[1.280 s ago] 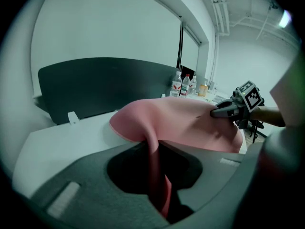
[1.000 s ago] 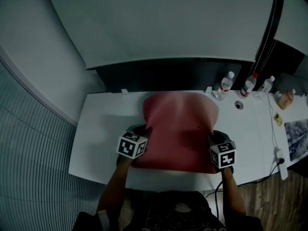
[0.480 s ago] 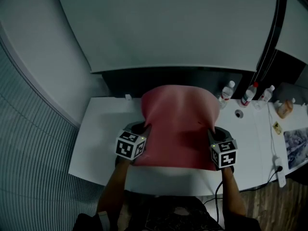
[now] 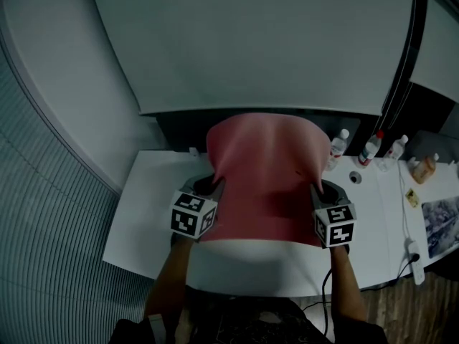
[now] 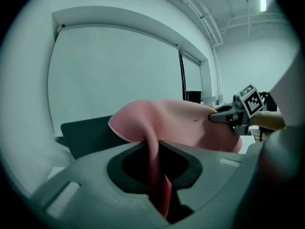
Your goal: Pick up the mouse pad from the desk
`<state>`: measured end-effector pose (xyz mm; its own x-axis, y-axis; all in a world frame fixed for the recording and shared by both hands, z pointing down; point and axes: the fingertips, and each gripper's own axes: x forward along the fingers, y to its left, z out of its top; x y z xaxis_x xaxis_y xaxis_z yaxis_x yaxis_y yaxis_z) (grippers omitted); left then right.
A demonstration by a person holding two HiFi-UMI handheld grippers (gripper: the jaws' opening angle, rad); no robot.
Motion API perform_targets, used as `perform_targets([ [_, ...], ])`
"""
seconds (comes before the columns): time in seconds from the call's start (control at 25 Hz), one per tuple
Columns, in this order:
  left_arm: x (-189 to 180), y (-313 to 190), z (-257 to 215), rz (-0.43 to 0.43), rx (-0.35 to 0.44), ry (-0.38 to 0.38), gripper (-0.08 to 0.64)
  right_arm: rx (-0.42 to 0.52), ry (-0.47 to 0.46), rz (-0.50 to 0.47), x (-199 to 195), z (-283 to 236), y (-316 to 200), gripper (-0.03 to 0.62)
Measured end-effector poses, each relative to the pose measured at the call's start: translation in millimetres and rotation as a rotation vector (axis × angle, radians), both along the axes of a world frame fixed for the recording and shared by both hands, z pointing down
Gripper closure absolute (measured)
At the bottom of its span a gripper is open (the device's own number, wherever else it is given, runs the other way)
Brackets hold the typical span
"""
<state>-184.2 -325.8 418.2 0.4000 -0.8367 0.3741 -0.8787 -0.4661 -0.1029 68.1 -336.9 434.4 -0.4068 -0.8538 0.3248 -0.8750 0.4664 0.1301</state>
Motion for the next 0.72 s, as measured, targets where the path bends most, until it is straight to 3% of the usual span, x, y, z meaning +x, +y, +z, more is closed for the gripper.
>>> perform_targets([
  [0.72,15,-17,-90,-0.022,0.195,-0.003,0.497,0.194,-0.010,0.046,8,-88,-19,0.532],
])
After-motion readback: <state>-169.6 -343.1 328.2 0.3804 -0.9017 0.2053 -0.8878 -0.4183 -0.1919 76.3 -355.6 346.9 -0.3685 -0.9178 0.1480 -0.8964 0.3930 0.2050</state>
